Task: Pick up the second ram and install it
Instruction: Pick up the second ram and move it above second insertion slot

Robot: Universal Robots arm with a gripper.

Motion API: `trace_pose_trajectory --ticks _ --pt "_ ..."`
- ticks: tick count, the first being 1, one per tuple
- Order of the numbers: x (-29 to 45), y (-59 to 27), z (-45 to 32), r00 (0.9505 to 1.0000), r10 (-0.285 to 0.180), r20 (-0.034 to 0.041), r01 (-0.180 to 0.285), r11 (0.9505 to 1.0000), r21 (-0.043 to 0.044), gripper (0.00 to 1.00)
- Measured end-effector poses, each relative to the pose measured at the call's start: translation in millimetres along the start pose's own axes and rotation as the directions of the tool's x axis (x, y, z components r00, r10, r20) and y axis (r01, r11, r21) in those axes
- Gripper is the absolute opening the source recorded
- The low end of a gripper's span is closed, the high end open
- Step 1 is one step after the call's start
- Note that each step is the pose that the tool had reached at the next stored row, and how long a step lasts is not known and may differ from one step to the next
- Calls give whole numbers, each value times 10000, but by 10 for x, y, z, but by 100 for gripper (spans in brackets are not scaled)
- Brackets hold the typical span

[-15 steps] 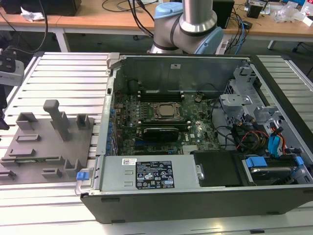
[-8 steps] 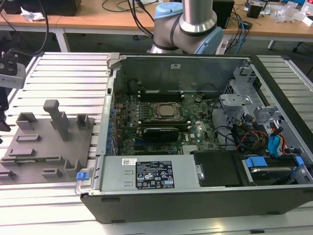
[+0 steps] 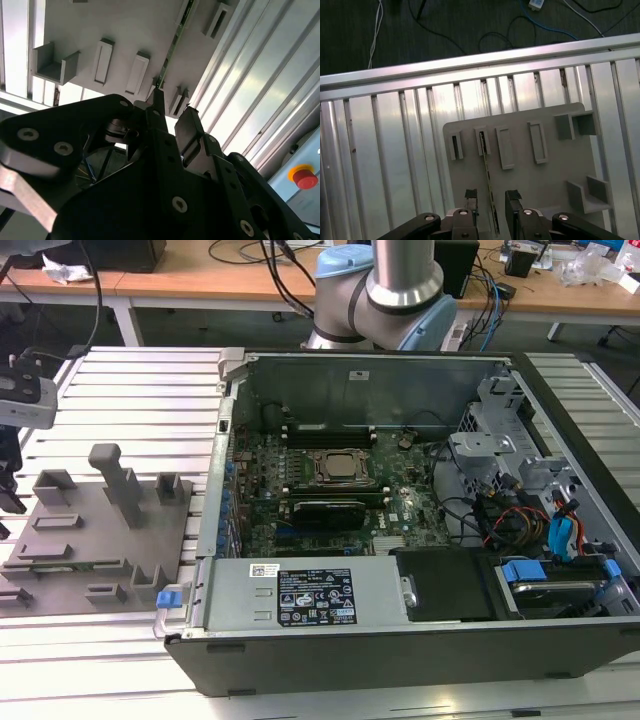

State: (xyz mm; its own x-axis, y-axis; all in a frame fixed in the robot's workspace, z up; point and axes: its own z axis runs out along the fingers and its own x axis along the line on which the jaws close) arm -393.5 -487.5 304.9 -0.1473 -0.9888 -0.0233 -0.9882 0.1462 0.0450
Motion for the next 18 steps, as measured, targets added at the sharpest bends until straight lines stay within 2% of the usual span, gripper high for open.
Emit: trace_pose_trajectory --ticks 14,18 --pt "3 -5 107 10000 0 0 0 10000 0 36" --pt "4 -7 165 10000 0 1 0 10000 0 36"
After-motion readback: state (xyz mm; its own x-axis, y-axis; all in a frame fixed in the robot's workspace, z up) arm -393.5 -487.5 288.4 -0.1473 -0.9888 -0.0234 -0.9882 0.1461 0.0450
